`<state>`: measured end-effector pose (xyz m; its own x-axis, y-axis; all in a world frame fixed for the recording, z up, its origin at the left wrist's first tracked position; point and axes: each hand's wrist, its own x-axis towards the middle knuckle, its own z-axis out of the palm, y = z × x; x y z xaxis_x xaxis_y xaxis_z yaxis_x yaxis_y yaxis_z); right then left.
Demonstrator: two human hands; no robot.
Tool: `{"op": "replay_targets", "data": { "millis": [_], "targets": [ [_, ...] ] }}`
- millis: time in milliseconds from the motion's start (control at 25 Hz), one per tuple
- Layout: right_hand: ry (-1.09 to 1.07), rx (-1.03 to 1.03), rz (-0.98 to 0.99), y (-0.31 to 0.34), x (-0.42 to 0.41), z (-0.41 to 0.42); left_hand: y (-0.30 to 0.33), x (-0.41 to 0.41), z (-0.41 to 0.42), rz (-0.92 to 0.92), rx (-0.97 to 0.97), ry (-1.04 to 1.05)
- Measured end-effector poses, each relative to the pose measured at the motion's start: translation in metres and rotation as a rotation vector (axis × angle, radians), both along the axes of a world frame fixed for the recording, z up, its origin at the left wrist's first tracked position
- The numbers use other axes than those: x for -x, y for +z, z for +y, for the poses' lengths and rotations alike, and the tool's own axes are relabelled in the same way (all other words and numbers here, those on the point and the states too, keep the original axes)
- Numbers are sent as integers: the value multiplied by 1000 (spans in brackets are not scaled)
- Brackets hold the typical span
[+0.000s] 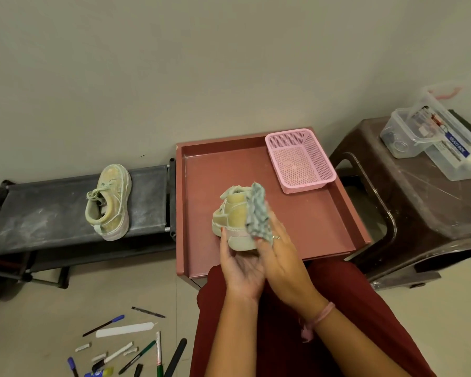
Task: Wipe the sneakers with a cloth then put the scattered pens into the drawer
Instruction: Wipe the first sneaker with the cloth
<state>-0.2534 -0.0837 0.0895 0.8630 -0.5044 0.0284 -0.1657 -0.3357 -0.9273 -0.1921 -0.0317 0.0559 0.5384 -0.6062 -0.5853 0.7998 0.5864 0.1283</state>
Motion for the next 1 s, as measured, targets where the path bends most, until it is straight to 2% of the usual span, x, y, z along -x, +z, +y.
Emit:
{"op": "replay_targets", "data": {
  "millis": [80, 120, 160, 280, 360, 400, 520, 600, 680, 840, 1000],
  "targets": [
    [-141, -454, 51, 4, -14, -20, -1, -2, 1, 11, -59, -15],
    [-158, -498, 54, 8, -17, -23, -1, -3, 0, 25, -42, -16],
    [-143, -416, 49, 12, -16, -19, -5, -2, 2, 32, -37, -11],
    [48, 145, 63, 13, -3, 15, -5, 0, 11, -58, -23, -84],
    [152, 370, 109, 9, 5, 31, -14, 12, 20, -315, -73, -258],
    [138, 412, 126, 7, 4, 33, -19, 14, 25, -445, -170, -257],
    [70, 339, 108, 7, -8, 31, -11, 0, 23, -275, 58, -90],
    [33, 300, 81, 8, -15, 33, -4, -8, 20, -288, -43, -70],
    [-18, 238, 73, 6, -26, 34, -1, -10, 21, -399, -168, -56],
    [-30, -131, 149, -20, -63, 15, -8, -13, 31, -371, -209, 62],
    [26, -156, 248, -26, -87, -22, -11, -16, 31, -344, -320, 66]
  ]
}}
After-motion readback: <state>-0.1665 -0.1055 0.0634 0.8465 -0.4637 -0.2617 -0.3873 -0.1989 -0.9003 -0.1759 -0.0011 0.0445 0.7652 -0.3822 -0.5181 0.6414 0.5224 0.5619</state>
